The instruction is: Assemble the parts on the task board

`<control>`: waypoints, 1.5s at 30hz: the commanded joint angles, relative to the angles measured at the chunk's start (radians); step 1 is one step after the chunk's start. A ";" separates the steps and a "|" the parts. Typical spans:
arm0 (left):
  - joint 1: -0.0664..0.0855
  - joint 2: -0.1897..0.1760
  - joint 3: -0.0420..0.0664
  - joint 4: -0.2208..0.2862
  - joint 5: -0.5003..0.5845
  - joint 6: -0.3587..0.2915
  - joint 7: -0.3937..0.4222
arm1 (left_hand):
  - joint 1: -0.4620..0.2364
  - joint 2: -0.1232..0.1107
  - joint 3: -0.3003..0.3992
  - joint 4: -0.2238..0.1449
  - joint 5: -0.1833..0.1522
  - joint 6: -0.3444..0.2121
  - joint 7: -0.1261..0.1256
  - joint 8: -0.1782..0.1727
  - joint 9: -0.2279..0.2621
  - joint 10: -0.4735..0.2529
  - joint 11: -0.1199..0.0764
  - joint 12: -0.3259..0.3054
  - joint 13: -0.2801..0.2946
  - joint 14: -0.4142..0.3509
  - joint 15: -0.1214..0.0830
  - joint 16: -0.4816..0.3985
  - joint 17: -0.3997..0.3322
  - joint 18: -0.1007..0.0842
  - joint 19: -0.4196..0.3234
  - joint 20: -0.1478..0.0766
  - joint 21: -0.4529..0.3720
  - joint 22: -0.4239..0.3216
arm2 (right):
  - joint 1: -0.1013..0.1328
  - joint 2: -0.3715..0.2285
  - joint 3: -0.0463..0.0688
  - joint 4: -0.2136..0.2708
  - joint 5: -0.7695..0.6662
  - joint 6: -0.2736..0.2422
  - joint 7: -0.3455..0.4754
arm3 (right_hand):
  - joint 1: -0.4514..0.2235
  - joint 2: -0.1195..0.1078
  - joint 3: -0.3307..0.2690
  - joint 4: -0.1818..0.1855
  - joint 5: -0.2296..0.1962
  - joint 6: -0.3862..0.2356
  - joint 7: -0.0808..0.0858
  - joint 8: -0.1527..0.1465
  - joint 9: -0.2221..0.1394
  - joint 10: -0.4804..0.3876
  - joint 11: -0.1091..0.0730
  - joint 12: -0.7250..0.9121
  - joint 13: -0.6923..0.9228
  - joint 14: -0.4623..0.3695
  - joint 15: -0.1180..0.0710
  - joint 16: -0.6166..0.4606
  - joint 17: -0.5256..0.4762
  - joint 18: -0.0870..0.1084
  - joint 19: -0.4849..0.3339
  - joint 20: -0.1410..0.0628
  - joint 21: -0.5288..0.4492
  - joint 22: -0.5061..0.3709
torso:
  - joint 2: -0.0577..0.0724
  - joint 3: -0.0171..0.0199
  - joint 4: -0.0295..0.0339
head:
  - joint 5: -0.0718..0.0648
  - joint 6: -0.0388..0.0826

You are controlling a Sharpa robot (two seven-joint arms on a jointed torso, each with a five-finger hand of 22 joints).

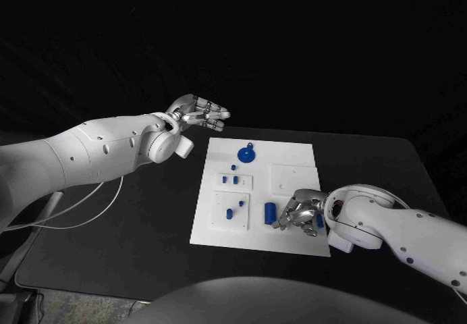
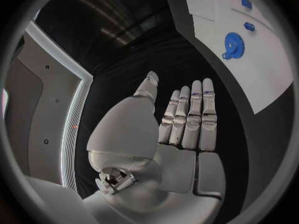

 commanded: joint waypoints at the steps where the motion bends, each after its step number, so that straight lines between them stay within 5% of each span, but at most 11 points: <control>1: 0.001 0.001 0.000 0.003 -0.002 0.015 0.005 | -0.002 -0.004 0.001 0.005 -0.003 -0.004 -0.002 -0.001 0.001 -0.005 0.001 0.004 0.002 -0.008 0.000 -0.003 -0.001 -0.005 -0.007 0.004 -0.005 -0.001 | -0.002 0.002 0.000 0.000 -0.019 -0.002 -0.028 | -0.011 0.011 0.005 0.007 0.004 0.003 -0.002 -0.004 0.003 0.005 -0.002 -0.004 0.009 -0.004 -0.006 0.001 -0.002 -0.014 0.050 -0.008 -0.005 -0.002 | 0.000 0.0000 0.0004 | 0.001 0.000; 10: 0.001 0.000 -0.001 0.003 -0.002 0.016 0.003 | -0.002 -0.005 0.001 0.006 -0.003 -0.004 -0.002 -0.001 0.001 -0.005 0.001 0.004 0.002 -0.008 0.000 -0.003 -0.001 -0.005 -0.007 0.004 -0.005 -0.001 | -0.006 0.015 0.000 -0.011 -0.020 -0.029 -0.052 | -0.043 0.025 0.026 0.012 0.004 0.001 -0.002 -0.004 0.019 0.007 -0.002 -0.004 0.011 -0.004 -0.006 0.000 -0.004 -0.014 0.050 -0.008 -0.003 -0.005 | 0.000 0.0000 0.0002 | 0.005 0.000; 12: 0.001 0.000 -0.002 0.003 -0.002 0.016 0.003 | -0.002 -0.004 0.001 0.008 -0.003 -0.004 -0.002 -0.001 0.001 -0.005 0.001 0.004 0.002 -0.009 0.000 -0.003 -0.001 -0.005 -0.007 0.004 -0.005 -0.001 | -0.008 0.018 0.000 -0.014 -0.020 -0.036 -0.057 | -0.044 0.030 0.041 0.009 -0.023 -0.001 -0.002 -0.005 0.020 0.007 -0.002 -0.004 0.012 -0.004 -0.006 0.001 -0.004 -0.014 0.050 -0.008 -0.004 -0.007 | 0.000 0.0001 0.0004 | 0.004 0.000; 16: 0.001 0.000 -0.002 0.003 -0.002 0.015 0.003 | -0.002 -0.004 0.001 0.008 -0.003 -0.004 -0.002 -0.001 0.001 -0.005 0.001 0.004 0.002 -0.009 0.000 -0.003 -0.001 -0.005 -0.007 0.004 -0.005 -0.001 | -0.010 0.025 0.000 -0.019 -0.022 -0.043 -0.063 | -0.062 0.022 0.084 0.006 -0.038 0.000 -0.002 -0.004 0.024 0.008 -0.002 -0.003 0.013 -0.004 -0.006 0.001 -0.006 -0.014 0.049 -0.008 -0.002 -0.008 | 0.000 -0.0002 0.0002 | 0.005 0.000; 34: 0.001 0.000 -0.003 0.002 -0.002 0.015 0.002 | -0.003 -0.004 0.001 0.010 -0.003 -0.004 -0.002 -0.001 0.001 -0.005 0.001 0.004 0.002 -0.008 0.000 -0.003 -0.001 -0.005 -0.006 0.004 -0.005 -0.001 | -0.018 0.028 -0.001 -0.026 0.017 -0.053 -0.065 | -0.093 0.026 0.100 0.023 -0.056 0.000 -0.001 -0.004 0.035 0.009 -0.002 -0.003 0.014 -0.004 -0.006 0.001 -0.008 -0.014 0.050 -0.008 -0.002 -0.012 | 0.000 0.0006 -0.0004 | 0.005 0.000; 41: 0.001 0.000 -0.004 0.002 -0.002 0.016 0.002 | -0.003 -0.004 0.001 0.010 -0.003 -0.004 -0.002 -0.001 0.001 -0.005 0.001 0.004 0.002 -0.008 0.000 -0.003 -0.001 -0.005 -0.006 0.004 -0.005 -0.001 | -0.018 0.015 -0.001 -0.021 0.069 -0.012 -0.034 | -0.082 -0.002 0.079 0.008 -0.053 0.001 -0.001 -0.005 0.034 0.006 -0.001 -0.006 0.014 -0.005 -0.006 -0.001 -0.010 -0.013 0.049 -0.008 -0.005 -0.015 | 0.000 0.0002 -0.0001 | 0.002 0.000; 43: 0.001 -0.001 -0.004 0.002 -0.002 0.017 0.002 | -0.001 -0.003 0.001 0.010 -0.003 -0.004 -0.002 -0.001 0.001 -0.005 0.001 0.004 0.002 -0.010 0.000 -0.004 -0.001 -0.005 -0.007 0.004 -0.005 -0.001 | -0.018 0.004 -0.001 -0.015 0.110 0.001 -0.016 | -0.074 -0.010 0.045 0.011 -0.023 0.000 0.001 -0.004 0.033 0.004 0.000 -0.008 0.014 -0.005 -0.006 -0.001 -0.009 -0.013 0.048 -0.008 -0.005 -0.014 | 0.001 0.0001 0.0004 | -0.003 0.000; 45: 0.001 -0.001 -0.004 0.001 -0.002 0.017 0.002 | -0.001 -0.003 0.001 0.009 -0.003 -0.004 -0.002 -0.001 0.001 -0.005 0.001 0.004 0.002 -0.012 0.001 -0.004 -0.002 -0.005 -0.007 0.004 -0.005 -0.002 | -0.018 -0.006 0.001 -0.007 0.132 0.005 -0.001 | -0.054 -0.001 -0.004 0.010 -0.047 -0.008 0.003 -0.006 0.025 -0.001 0.000 -0.011 0.014 -0.005 -0.005 -0.001 -0.008 -0.012 0.048 -0.008 -0.006 -0.014 | 0.001 0.0007 -0.0007 | -0.004 0.000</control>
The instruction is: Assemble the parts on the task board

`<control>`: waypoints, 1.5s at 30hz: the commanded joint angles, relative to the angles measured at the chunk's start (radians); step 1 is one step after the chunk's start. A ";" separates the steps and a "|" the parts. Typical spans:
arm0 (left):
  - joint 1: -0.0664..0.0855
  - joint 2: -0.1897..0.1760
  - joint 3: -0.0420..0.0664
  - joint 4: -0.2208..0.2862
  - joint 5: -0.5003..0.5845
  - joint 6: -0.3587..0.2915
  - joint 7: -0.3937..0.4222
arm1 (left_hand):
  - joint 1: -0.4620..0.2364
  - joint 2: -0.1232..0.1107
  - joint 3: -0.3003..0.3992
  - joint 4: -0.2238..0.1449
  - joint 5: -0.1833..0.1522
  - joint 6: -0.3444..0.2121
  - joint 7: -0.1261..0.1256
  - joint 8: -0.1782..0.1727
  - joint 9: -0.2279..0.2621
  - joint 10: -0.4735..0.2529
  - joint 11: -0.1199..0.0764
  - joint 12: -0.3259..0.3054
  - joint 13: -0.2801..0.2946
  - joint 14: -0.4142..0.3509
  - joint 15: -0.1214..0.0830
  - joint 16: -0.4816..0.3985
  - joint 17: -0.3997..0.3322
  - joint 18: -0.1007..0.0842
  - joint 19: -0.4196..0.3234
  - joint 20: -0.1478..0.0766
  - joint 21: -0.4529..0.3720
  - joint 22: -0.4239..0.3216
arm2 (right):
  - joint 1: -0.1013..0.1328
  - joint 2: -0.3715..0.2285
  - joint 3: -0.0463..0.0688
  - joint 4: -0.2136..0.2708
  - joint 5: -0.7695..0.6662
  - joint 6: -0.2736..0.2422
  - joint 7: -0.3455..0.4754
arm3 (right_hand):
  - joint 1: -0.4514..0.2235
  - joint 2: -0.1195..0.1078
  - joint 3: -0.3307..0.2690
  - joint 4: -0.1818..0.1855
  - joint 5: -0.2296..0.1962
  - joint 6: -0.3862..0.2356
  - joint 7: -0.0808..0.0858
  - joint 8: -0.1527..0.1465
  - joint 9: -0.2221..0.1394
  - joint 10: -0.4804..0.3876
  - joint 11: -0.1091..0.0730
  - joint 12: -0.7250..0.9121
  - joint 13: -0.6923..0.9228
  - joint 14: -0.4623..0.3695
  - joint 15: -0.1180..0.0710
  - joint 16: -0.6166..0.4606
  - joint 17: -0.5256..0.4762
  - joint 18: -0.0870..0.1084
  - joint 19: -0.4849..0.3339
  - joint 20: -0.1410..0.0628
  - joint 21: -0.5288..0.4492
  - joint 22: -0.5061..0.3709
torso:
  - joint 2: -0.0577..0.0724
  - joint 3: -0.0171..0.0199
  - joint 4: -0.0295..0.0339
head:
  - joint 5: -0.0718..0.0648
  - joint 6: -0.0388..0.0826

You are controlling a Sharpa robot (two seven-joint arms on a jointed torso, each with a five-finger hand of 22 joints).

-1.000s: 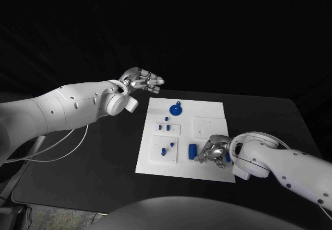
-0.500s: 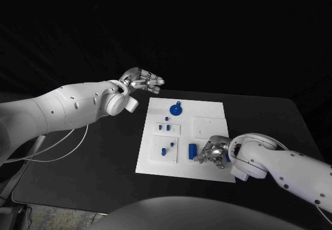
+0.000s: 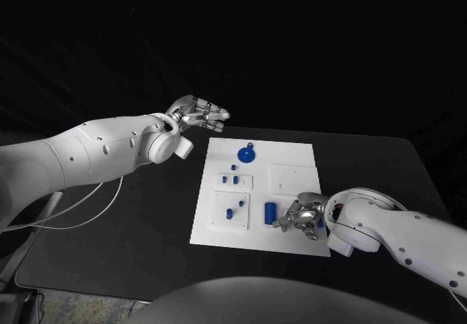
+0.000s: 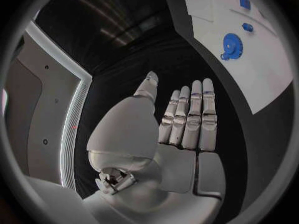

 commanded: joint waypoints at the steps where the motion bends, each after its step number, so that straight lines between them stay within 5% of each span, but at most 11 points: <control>1: 0.001 0.001 0.001 0.001 -0.003 0.014 0.005 | -0.001 -0.003 0.000 0.002 -0.003 -0.004 -0.002 -0.001 0.001 -0.005 0.001 0.004 0.002 -0.007 -0.001 -0.004 -0.002 -0.005 -0.004 0.000 -0.005 -0.002 | -0.001 -0.017 0.004 0.015 0.095 0.047 0.061 | 0.019 0.000 -0.044 0.004 -0.025 -0.010 0.005 -0.006 -0.013 -0.006 0.004 -0.005 0.015 -0.003 -0.003 0.000 0.003 -0.011 0.048 -0.008 -0.006 0.000 | 0.000 0.0007 -0.0020 | -0.004 0.000; 5: 0.000 0.001 0.001 0.000 -0.037 0.011 -0.001 | -0.002 0.000 -0.003 -0.001 -0.003 -0.004 -0.002 0.000 0.001 -0.002 -0.001 0.004 0.002 0.022 -0.009 -0.003 0.001 -0.005 0.006 -0.005 -0.001 0.001 | -0.008 -0.044 0.040 0.037 0.156 0.064 0.097 | 0.052 0.007 -0.108 0.022 -0.054 -0.017 0.009 -0.005 -0.036 -0.008 0.007 0.000 0.018 -0.004 -0.003 -0.001 0.006 -0.008 0.049 -0.007 -0.006 0.001 | 0.000 0.0010 -0.0013 | -0.015 0.000; 7: 0.000 0.001 0.001 0.000 -0.052 0.010 -0.002 | -0.004 0.001 -0.003 -0.001 -0.003 -0.002 -0.003 0.000 0.001 0.001 -0.002 0.004 0.002 0.023 -0.010 -0.003 0.001 -0.006 0.006 -0.006 0.000 0.001 | -0.017 -0.063 0.075 0.053 0.181 0.071 0.113 | 0.063 0.009 -0.121 0.025 -0.056 -0.019 0.011 -0.005 -0.043 -0.008 0.007 0.002 0.018 -0.003 -0.002 0.001 0.009 -0.008 0.049 -0.006 -0.004 0.003 | 0.000 0.0011 -0.0014 | -0.017 0.000; 12: 0.000 0.002 0.001 0.000 -0.067 0.006 0.002 | -0.005 0.001 -0.004 -0.003 -0.003 0.001 -0.004 0.000 0.001 0.003 -0.002 0.004 0.002 0.017 -0.008 -0.004 -0.002 -0.008 0.005 -0.006 -0.002 0.001 | -0.028 -0.114 0.143 0.067 0.200 0.082 0.161 | 0.087 0.019 -0.120 0.021 -0.065 -0.035 0.016 -0.007 -0.074 -0.007 0.009 0.003 0.017 -0.003 -0.002 0.002 0.012 -0.006 0.049 -0.006 -0.002 0.006 | -0.002 0.0006 -0.0041 | -0.028 0.001; 13: 0.000 0.002 0.001 0.001 -0.068 0.005 0.005 | -0.004 0.003 -0.004 -0.004 -0.002 0.002 -0.004 0.000 0.001 0.004 -0.003 0.004 0.002 0.018 -0.008 -0.003 -0.002 -0.008 0.006 -0.007 -0.001 0.001 | -0.029 -0.126 0.154 0.066 0.199 0.079 0.173 | 0.098 0.029 -0.129 0.011 -0.065 -0.045 0.026 -0.003 -0.172 -0.005 0.016 0.007 0.018 -0.001 0.004 0.003 0.012 -0.003 0.049 -0.001 0.001 0.008 | -0.002 0.0006 -0.0042 | -0.029 0.002; 19: 0.000 -0.001 0.001 0.010 -0.054 -0.002 0.021 | -0.005 0.018 -0.012 -0.016 0.000 0.018 -0.010 0.000 0.001 0.023 -0.009 0.004 0.001 0.030 -0.013 -0.003 -0.001 -0.010 0.008 -0.010 -0.001 0.001 | -0.032 -0.171 0.179 0.029 0.107 0.036 0.198 | 0.117 0.051 -0.110 -0.028 -0.072 -0.083 0.049 -0.007 -0.381 -0.006 0.028 0.008 0.017 -0.002 0.012 0.002 0.010 0.005 0.050 0.008 0.003 0.010 | -0.003 0.0011 -0.0067 | -0.043 0.008; 27: -0.001 -0.010 0.001 0.035 -0.014 -0.017 0.044 | -0.005 0.032 -0.024 -0.029 0.003 0.028 -0.013 0.000 0.001 0.033 -0.012 0.004 0.001 0.036 -0.016 -0.003 -0.002 -0.015 0.010 -0.014 0.000 0.002 | -0.033 -0.194 0.186 -0.012 -0.136 0.017 0.172 | 0.115 0.049 -0.090 -0.035 -0.060 -0.089 0.061 -0.006 -0.504 0.016 0.034 0.070 0.050 0.002 0.018 0.030 0.025 0.006 0.052 0.014 0.046 0.028 | -0.003 0.0026 -0.0064 | -0.061 0.013; 30: -0.003 -0.015 0.001 0.048 -0.005 -0.021 0.049 | -0.006 0.033 -0.026 -0.030 0.002 0.029 -0.013 -0.001 0.001 0.034 -0.012 0.004 0.001 0.033 -0.015 -0.004 -0.003 -0.015 0.009 -0.014 -0.001 0.002 | -0.033 -0.198 0.187 -0.012 -0.210 0.061 0.119 | 0.110 0.036 -0.056 -0.015 -0.113 -0.087 0.061 -0.006 -0.515 0.017 0.034 0.068 0.052 0.001 0.021 0.034 0.025 0.005 0.051 0.016 0.049 0.030 | -0.002 0.0012 -0.0057 | -0.074 0.014; 34: -0.003 -0.020 0.001 0.060 0.000 -0.025 0.052 | -0.006 0.034 -0.027 -0.031 0.003 0.029 -0.014 -0.001 0.001 0.033 -0.012 0.004 0.001 0.029 -0.014 -0.004 -0.003 -0.015 0.008 -0.013 -0.001 0.002 | -0.034 -0.199 0.187 -0.010 -0.244 0.101 0.022 | 0.093 0.003 -0.004 0.033 -0.120 -0.080 0.057 -0.005 -0.501 0.012 0.034 0.053 0.047 0.000 0.021 0.032 0.020 0.004 0.049 0.016 0.041 0.029 | -0.003 -0.0015 -0.0056 | -0.083 0.013; 37: -0.004 -0.022 0.001 0.063 0.002 -0.016 0.051 | -0.007 0.034 -0.027 -0.031 0.002 0.029 -0.013 -0.001 0.001 0.033 -0.012 0.004 0.001 0.029 -0.014 -0.004 -0.003 -0.015 0.008 -0.013 -0.002 0.001 | -0.037 -0.197 0.187 -0.004 -0.250 0.110 -0.041 | 0.082 -0.032 0.052 0.062 -0.136 -0.078 0.054 -0.005 -0.449 0.014 0.033 0.049 0.048 0.000 0.021 0.032 0.020 0.000 0.050 0.016 0.038 0.031 | -0.004 -0.0016 -0.0050 | -0.085 0.011; 45: -0.006 -0.021 0.001 0.063 0.003 0.006 0.047 | -0.009 0.033 -0.029 -0.033 0.000 0.026 -0.012 -0.001 0.001 0.029 -0.010 0.004 0.001 0.011 -0.009 -0.004 -0.004 -0.014 0.000 -0.008 -0.005 0.000 | -0.048 -0.177 0.183 -0.001 -0.273 0.125 -0.123 | 0.064 -0.079 0.099 0.125 -0.182 -0.069 0.042 -0.004 -0.266 0.016 0.027 0.040 0.046 0.000 0.018 0.034 0.021 -0.004 0.050 0.013 0.034 0.036 | -0.003 -0.0006 -0.0028 | -0.087 0.010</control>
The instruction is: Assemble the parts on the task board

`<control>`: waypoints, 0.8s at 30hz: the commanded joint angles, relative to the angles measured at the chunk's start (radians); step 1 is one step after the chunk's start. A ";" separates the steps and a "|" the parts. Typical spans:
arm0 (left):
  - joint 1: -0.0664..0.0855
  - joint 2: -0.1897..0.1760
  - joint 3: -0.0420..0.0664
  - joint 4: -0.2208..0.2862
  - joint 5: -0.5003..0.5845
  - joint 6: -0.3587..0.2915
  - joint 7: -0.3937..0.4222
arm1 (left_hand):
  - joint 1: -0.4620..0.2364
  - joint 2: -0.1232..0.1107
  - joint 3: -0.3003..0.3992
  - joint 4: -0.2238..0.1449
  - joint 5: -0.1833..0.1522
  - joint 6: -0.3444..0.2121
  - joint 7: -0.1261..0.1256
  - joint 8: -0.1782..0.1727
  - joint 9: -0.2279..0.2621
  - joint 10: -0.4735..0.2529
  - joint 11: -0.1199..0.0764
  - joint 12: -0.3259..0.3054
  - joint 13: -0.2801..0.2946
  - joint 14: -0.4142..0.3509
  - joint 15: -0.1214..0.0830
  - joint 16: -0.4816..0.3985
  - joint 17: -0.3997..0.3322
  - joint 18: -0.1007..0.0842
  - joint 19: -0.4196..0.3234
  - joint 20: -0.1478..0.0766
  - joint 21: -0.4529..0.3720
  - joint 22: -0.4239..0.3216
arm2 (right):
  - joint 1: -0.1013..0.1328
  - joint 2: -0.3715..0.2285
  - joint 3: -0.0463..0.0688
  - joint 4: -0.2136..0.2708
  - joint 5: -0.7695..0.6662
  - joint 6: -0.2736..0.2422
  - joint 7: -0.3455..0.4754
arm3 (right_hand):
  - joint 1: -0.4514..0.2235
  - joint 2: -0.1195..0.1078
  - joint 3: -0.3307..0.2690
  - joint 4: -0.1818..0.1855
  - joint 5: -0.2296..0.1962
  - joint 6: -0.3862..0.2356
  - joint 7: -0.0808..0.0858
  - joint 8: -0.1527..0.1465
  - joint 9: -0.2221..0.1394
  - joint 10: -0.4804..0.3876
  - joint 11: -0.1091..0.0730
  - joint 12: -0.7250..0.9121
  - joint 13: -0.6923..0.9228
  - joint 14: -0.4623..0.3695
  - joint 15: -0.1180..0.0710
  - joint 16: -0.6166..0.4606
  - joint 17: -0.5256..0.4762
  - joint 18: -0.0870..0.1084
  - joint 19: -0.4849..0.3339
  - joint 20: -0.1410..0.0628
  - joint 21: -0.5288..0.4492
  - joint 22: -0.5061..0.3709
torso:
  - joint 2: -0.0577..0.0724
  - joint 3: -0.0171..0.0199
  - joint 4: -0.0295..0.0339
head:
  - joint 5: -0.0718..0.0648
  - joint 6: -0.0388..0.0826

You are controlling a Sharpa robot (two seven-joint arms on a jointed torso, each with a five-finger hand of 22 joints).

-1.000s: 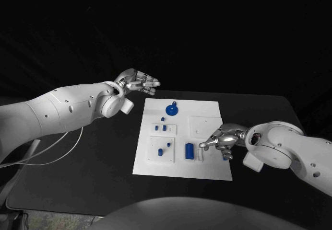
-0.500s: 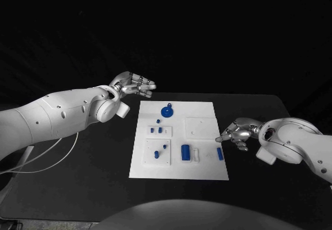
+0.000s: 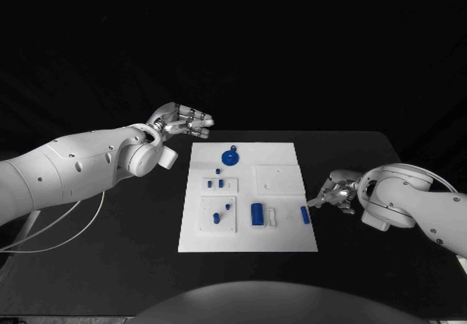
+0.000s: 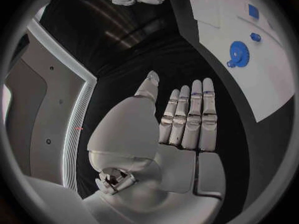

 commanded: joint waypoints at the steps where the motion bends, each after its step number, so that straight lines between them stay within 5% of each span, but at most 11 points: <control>1: -0.001 0.001 0.001 0.004 0.014 0.018 0.016 | -0.005 0.008 -0.002 -0.005 0.000 0.005 0.001 -0.001 0.001 0.000 0.001 0.004 0.001 -0.007 0.001 -0.004 0.000 -0.014 -0.007 0.000 -0.005 -0.001 | -0.007 0.011 -0.004 0.000 -0.056 0.043 -0.092 | -0.005 -0.018 0.016 0.027 -0.017 0.003 -0.002 0.000 0.045 0.003 -0.003 -0.005 0.047 -0.001 0.004 0.004 0.000 -0.004 0.054 0.002 -0.005 0.002 | 0.001 -0.0001 0.0021 | 0.000 0.000; 14: -0.002 0.002 0.001 0.004 0.012 0.034 0.001 | -0.008 0.004 -0.001 -0.004 -0.002 -0.004 0.004 -0.001 0.001 -0.009 0.005 0.004 0.002 -0.021 0.006 -0.004 -0.001 -0.011 -0.012 0.004 -0.006 -0.002 | -0.029 0.056 -0.018 -0.005 -0.075 0.004 -0.101 | -0.026 -0.084 0.084 0.108 -0.045 0.006 -0.007 0.002 0.151 0.004 -0.007 -0.009 0.049 -0.002 -0.001 0.003 0.004 -0.006 0.055 -0.004 -0.008 0.004 | 0.004 0.0024 0.0038 | 0.002 -0.011; 24: -0.002 0.002 0.001 0.002 0.011 0.040 -0.008 | -0.010 -0.002 0.002 0.000 -0.004 -0.010 0.006 -0.001 0.001 -0.014 0.007 0.004 0.001 -0.025 0.007 -0.004 0.000 -0.009 -0.015 0.006 -0.006 -0.002 | -0.035 0.076 -0.032 -0.010 -0.120 -0.007 -0.097 | -0.025 -0.097 0.100 0.126 -0.047 -0.006 -0.010 0.000 0.264 0.005 -0.010 -0.013 0.057 0.000 -0.004 0.000 0.012 -0.009 0.055 -0.008 -0.007 0.002 | 0.003 0.0014 0.0040 | 0.003 -0.011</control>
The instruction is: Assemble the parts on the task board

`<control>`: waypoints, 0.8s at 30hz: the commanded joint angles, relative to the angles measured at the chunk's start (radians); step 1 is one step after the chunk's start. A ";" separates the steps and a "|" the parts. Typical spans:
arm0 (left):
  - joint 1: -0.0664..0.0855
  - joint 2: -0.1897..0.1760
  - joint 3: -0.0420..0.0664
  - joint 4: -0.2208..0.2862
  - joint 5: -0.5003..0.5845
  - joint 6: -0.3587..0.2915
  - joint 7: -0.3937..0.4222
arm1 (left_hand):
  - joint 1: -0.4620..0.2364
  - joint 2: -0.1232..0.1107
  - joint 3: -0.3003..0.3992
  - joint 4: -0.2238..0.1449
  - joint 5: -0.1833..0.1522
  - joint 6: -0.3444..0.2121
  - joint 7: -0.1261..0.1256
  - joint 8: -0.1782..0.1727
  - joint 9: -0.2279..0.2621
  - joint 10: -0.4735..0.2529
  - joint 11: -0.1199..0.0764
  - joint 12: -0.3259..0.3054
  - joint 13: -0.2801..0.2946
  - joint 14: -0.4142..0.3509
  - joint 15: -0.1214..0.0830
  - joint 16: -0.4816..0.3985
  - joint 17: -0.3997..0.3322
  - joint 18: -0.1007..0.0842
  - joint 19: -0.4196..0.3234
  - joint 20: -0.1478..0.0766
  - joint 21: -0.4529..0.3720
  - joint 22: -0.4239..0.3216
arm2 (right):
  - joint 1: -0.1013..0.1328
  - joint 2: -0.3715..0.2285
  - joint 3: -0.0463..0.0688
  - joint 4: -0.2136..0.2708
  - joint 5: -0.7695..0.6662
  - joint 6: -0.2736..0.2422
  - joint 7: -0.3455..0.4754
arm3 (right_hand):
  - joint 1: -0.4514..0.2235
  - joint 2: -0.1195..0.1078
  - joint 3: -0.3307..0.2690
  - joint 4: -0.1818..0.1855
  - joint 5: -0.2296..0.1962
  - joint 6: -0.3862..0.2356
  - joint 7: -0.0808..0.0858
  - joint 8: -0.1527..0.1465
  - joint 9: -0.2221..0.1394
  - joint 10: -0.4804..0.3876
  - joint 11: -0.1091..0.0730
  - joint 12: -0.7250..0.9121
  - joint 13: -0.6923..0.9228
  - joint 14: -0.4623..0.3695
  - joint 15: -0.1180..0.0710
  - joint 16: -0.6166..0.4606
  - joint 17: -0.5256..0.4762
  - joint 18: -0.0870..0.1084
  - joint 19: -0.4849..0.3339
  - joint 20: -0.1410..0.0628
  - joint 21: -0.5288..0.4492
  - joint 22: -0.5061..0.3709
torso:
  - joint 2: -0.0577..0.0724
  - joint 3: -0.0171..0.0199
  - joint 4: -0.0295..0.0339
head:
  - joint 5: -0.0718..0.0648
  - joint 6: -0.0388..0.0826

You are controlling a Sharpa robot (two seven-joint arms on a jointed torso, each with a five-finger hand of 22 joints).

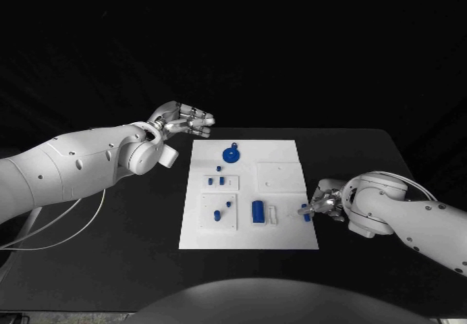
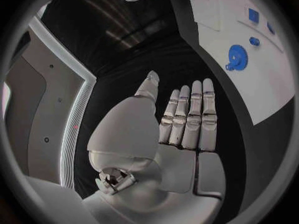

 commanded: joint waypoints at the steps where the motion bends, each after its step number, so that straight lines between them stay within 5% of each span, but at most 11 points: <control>1: 0.000 0.002 0.001 0.001 0.005 0.021 -0.002 | -0.010 -0.001 0.002 0.000 -0.004 -0.006 0.002 -0.001 0.001 -0.007 -0.001 0.004 0.001 -0.008 -0.001 -0.004 0.000 -0.009 -0.007 -0.001 -0.006 -0.001 | -0.002 0.005 -0.005 -0.004 -0.055 -0.007 -0.008 | 0.007 0.000 0.014 -0.001 -0.005 -0.006 0.000 0.000 0.009 -0.001 -0.005 -0.004 0.057 0.000 -0.005 -0.001 0.001 -0.009 0.051 -0.005 -0.001 -0.001 | -0.001 -0.0003 0.0008 | 0.002 0.000; 10: 0.000 0.000 0.001 0.002 -0.001 0.026 -0.005 | -0.012 -0.004 0.005 0.005 -0.007 -0.008 0.003 -0.001 0.001 -0.008 0.000 0.004 0.002 -0.013 0.001 -0.004 0.000 -0.010 -0.014 0.001 -0.008 -0.002 | -0.003 0.020 -0.031 -0.020 -0.135 -0.008 -0.012 | 0.003 0.012 0.093 -0.051 -0.005 -0.020 -0.004 0.000 0.061 -0.008 -0.008 -0.006 0.060 0.001 -0.007 0.002 0.006 -0.010 0.051 -0.007 0.001 0.000 | 0.001 -0.0001 0.0021 | 0.005 0.000; 14: 0.000 0.000 0.001 0.003 -0.002 0.030 -0.007 | -0.013 -0.004 0.005 0.006 -0.009 -0.008 0.003 0.000 0.001 -0.008 0.000 0.004 0.002 -0.014 0.001 -0.004 0.000 -0.011 -0.015 0.001 -0.008 -0.002 | -0.003 0.030 -0.038 -0.028 -0.157 -0.016 -0.010 | 0.015 0.030 0.113 -0.067 -0.004 -0.023 -0.006 -0.001 0.064 -0.009 -0.009 -0.007 0.059 0.001 -0.007 0.000 0.005 -0.010 0.051 -0.007 0.002 0.000 | 0.001 0.0001 0.0026 | 0.007 0.000; 21: 0.000 0.000 0.001 0.003 -0.003 0.032 -0.012 | -0.013 -0.005 0.005 0.007 -0.012 -0.008 0.003 0.000 0.001 -0.009 0.000 0.004 0.002 -0.014 0.001 -0.004 0.000 -0.011 -0.017 0.001 -0.007 -0.002 | -0.004 0.044 -0.048 -0.041 -0.169 -0.023 0.002 | -0.002 0.070 0.172 -0.173 0.010 -0.041 -0.003 -0.002 0.041 -0.024 -0.006 -0.022 0.044 0.000 -0.003 -0.009 -0.008 -0.007 0.050 -0.001 -0.007 -0.003 | 0.001 -0.0002 0.0035 | 0.009 0.000; 24: 0.000 -0.001 0.001 0.003 -0.003 0.033 -0.013 | -0.014 -0.005 0.006 0.009 -0.013 -0.010 0.004 -0.001 0.001 -0.009 0.001 0.004 0.002 -0.014 0.001 -0.004 0.000 -0.011 -0.017 0.001 -0.007 -0.002 | -0.004 0.046 -0.051 -0.043 -0.170 -0.020 0.007 | -0.008 0.075 0.181 -0.191 0.038 -0.044 -0.002 -0.002 0.037 -0.027 -0.006 -0.024 0.040 -0.001 -0.003 -0.009 -0.010 -0.007 0.050 -0.001 -0.006 -0.003 | 0.001 -0.0003 0.0037 | 0.009 0.000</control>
